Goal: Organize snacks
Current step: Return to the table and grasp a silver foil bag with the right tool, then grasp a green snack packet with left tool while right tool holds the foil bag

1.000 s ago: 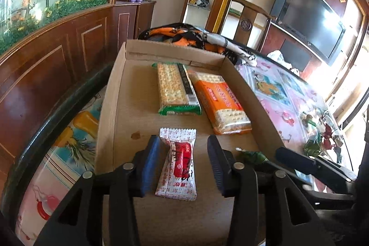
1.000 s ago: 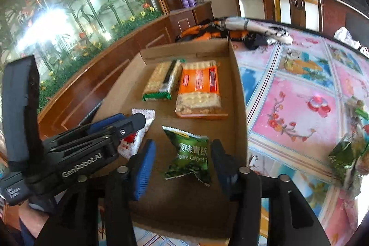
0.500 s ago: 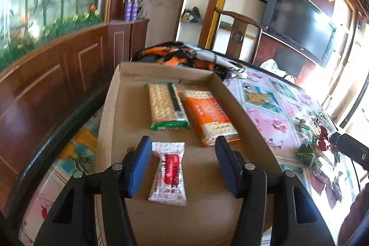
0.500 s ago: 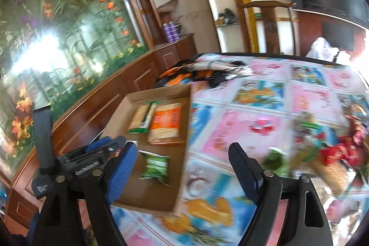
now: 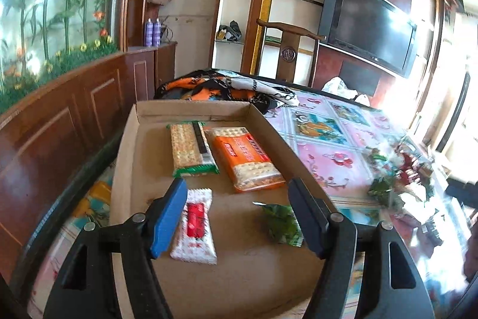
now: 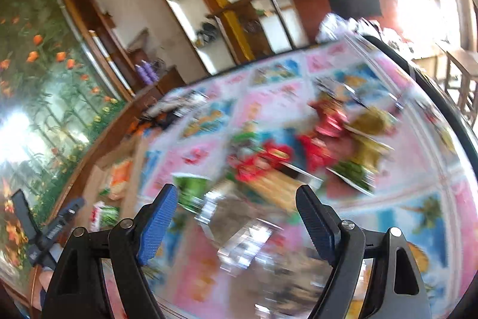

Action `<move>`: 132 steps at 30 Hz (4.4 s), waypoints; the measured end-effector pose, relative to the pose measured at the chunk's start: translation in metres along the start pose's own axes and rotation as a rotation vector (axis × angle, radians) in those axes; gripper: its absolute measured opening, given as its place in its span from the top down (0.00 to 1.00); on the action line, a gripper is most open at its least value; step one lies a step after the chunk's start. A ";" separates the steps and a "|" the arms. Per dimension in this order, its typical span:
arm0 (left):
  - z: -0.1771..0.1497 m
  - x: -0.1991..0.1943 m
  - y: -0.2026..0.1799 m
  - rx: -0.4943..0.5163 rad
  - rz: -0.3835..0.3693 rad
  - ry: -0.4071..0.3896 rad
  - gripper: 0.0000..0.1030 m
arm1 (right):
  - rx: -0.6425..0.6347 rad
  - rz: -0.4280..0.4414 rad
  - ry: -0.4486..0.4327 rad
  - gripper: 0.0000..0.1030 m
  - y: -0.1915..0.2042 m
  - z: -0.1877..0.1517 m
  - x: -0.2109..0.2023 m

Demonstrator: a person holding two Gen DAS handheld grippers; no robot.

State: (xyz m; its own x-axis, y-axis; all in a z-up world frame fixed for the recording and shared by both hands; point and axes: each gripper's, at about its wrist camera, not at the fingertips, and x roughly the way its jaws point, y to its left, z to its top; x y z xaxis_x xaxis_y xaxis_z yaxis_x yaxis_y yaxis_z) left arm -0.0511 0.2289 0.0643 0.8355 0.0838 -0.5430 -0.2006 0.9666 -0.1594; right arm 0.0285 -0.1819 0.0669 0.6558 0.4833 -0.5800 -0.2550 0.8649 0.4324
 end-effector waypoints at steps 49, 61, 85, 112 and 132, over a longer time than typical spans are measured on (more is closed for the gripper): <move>-0.006 0.123 -0.173 0.044 -0.221 0.404 0.67 | -0.191 0.209 0.402 0.16 0.007 -0.086 -0.023; 0.001 0.116 -0.167 0.019 -0.248 0.378 0.67 | -0.473 -0.076 0.394 0.17 0.025 -0.072 0.013; 0.011 0.104 -0.168 0.046 -0.269 0.313 0.67 | -0.104 -0.104 -0.022 0.40 0.040 0.024 0.037; 0.021 0.083 -0.162 0.033 -0.296 0.256 0.67 | -0.173 -0.075 0.017 0.39 0.051 -0.009 0.047; 0.028 0.075 -0.157 0.025 -0.314 0.244 0.67 | -0.186 -0.077 0.021 0.39 0.054 -0.011 0.047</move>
State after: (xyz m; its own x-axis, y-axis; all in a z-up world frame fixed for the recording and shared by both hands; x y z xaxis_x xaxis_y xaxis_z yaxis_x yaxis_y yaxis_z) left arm 0.0576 0.0904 0.0714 0.7073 -0.2738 -0.6517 0.0601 0.9419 -0.3305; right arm 0.0384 -0.1110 0.0553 0.6639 0.4158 -0.6216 -0.3329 0.9086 0.2521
